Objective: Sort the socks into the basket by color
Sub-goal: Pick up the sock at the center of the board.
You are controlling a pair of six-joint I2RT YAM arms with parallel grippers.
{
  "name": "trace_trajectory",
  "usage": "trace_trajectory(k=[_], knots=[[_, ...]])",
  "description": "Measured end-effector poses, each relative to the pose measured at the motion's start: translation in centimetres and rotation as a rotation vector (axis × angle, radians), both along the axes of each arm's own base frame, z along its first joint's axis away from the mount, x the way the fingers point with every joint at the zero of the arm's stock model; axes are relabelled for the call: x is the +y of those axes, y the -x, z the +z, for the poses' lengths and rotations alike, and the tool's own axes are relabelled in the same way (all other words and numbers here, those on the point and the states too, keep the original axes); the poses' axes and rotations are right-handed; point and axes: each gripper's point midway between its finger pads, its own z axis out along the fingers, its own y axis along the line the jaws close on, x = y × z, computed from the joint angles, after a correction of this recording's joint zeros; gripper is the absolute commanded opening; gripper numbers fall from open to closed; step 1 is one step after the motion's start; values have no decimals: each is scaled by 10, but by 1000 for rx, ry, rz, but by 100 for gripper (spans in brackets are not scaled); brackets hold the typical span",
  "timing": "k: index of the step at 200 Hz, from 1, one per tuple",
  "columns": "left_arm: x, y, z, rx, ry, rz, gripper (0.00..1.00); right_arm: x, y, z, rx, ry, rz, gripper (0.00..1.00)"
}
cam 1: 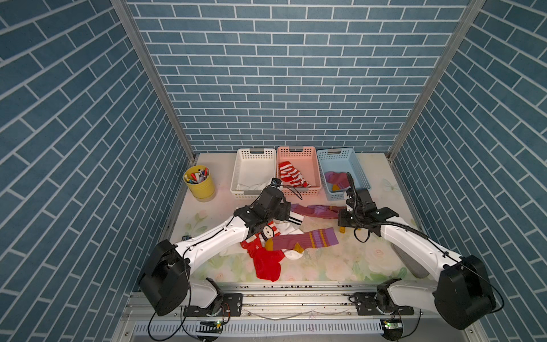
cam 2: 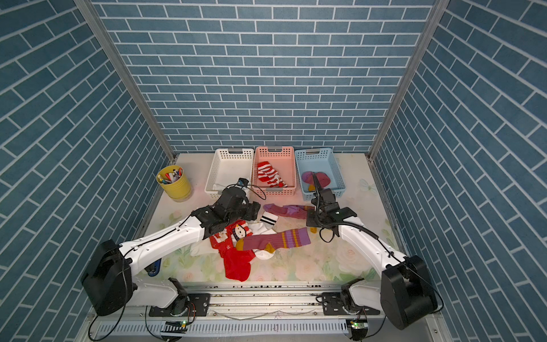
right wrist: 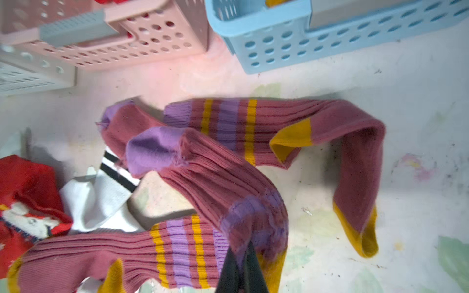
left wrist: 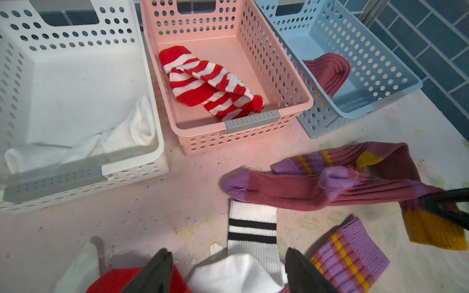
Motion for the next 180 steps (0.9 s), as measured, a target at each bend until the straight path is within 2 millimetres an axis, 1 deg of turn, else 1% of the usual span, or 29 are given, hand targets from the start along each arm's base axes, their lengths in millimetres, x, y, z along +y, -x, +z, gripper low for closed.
trace_trajectory(k=[21, 54, 83, 116, 133, 155, 180], knots=[[0, 0, 0, 1, 1, 0, 76, 2, 3, 20, -55, -27, 28, 0], [0, 0, 0, 2, 3, 2, 76, 3, 14, 46, -120, -69, 65, 0], [0, 0, 0, 2, 3, 2, 76, 3, 19, 78, -195, -109, 78, 0], [0, 0, 0, 3, 4, 1, 77, 6, 12, 128, -300, -149, 85, 0], [-1, 1, -1, 5, 6, 0, 76, 7, 8, 150, -349, -155, 90, 0], [-1, 1, -1, 7, 9, 1, 77, 6, 0, 172, -400, -146, 87, 0], [-1, 1, -1, 10, 10, 0, 76, 6, -10, 191, -436, -124, 83, 0]])
